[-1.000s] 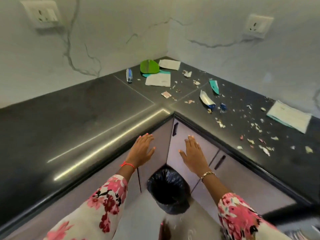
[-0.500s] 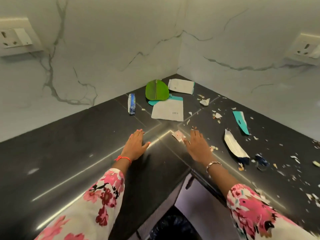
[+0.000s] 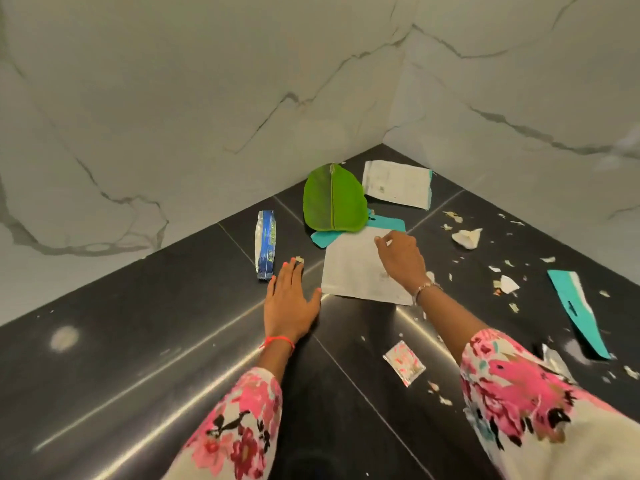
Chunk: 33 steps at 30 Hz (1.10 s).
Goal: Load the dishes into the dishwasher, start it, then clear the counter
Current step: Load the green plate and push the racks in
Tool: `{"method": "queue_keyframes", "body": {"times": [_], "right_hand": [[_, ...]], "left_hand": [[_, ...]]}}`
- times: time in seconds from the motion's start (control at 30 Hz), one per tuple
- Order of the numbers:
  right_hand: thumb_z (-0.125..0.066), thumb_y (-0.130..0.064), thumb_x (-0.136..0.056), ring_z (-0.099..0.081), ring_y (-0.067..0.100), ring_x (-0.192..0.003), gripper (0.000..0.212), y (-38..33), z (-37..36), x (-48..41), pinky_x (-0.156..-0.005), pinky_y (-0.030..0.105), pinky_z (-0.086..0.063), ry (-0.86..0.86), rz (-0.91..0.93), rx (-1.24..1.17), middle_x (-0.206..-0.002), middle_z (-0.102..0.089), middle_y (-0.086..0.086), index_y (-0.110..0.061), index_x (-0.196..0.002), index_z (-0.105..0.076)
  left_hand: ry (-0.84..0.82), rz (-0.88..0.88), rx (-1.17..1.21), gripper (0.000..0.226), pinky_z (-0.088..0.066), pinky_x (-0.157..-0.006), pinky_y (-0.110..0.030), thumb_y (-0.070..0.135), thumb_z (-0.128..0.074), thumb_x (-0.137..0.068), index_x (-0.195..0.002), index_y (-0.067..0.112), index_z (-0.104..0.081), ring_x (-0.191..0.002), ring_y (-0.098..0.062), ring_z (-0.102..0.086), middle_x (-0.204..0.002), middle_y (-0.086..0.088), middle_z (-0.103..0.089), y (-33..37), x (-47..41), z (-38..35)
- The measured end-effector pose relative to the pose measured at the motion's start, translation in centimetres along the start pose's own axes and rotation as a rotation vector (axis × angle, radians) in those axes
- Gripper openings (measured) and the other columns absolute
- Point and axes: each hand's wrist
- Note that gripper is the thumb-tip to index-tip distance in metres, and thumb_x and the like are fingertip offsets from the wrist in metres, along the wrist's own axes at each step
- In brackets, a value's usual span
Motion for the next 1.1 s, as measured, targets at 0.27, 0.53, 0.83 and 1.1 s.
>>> {"method": "queue_keyframes", "body": {"times": [0.27, 0.53, 0.83, 1.1], "right_hand": [[-0.06, -0.017, -0.089, -0.052, 0.027, -0.053, 0.042, -2.9, -3.6, -7.8, -0.039, 0.03, -0.044, -0.119, -0.33, -0.495, -0.094, -0.051, 0.019, 0.003, -0.121, -0.041], [-0.052, 0.006, -0.084, -0.045, 0.023, -0.051, 0.022, -3.3, -4.6, -9.0, -0.045, 0.035, -0.047, -0.102, -0.506, -0.798, -0.095, -0.047, 0.018, -0.003, -0.095, -0.035], [-0.035, 0.005, -0.084, -0.05, 0.029, -0.083, 0.019, -3.3, -3.0, -6.2, -0.064, 0.044, -0.051, -0.037, -0.679, -1.098, -0.086, -0.049, 0.009, -0.01, -0.073, -0.041], [-0.068, 0.002, -0.08, -0.059, 0.027, -0.087, 0.042, -1.0, -1.2, -2.0, -0.064, 0.041, -0.05, -0.103, -0.619, -1.145, -0.113, -0.058, 0.018, -0.007, -0.112, -0.043]], "left_hand": [[0.029, 0.024, -0.041, 0.068, 0.0, -0.119, -0.029, 0.045, -0.044, -0.093, -0.151, 0.023, -0.017, -0.147, -0.008, -0.006, -0.158, 0.01, -0.013, 0.1, -0.3, -0.5], [0.026, 0.027, -0.041, 0.068, 0.0, -0.119, -0.029, 0.047, -0.042, -0.093, -0.151, 0.023, -0.016, -0.147, -0.007, -0.004, -0.159, 0.01, -0.011, -0.1, -0.4, -0.7], [0.035, 0.035, -0.041, 0.067, -0.002, -0.119, -0.029, 0.045, -0.045, -0.092, -0.15, 0.022, -0.021, -0.146, -0.008, -0.008, -0.158, 0.009, -0.016, -0.1, -0.4, -0.7], [0.031, 0.03, -0.035, 0.068, -0.007, -0.12, -0.032, 0.045, -0.047, -0.091, -0.149, 0.02, -0.023, -0.146, -0.011, -0.012, -0.157, 0.007, -0.019, -0.2, -0.4, -0.8]]}}
Point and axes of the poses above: each hand's wrist, its own x-axis away from the middle knuckle, its own z-axis out of the back of the hand, y = z × x
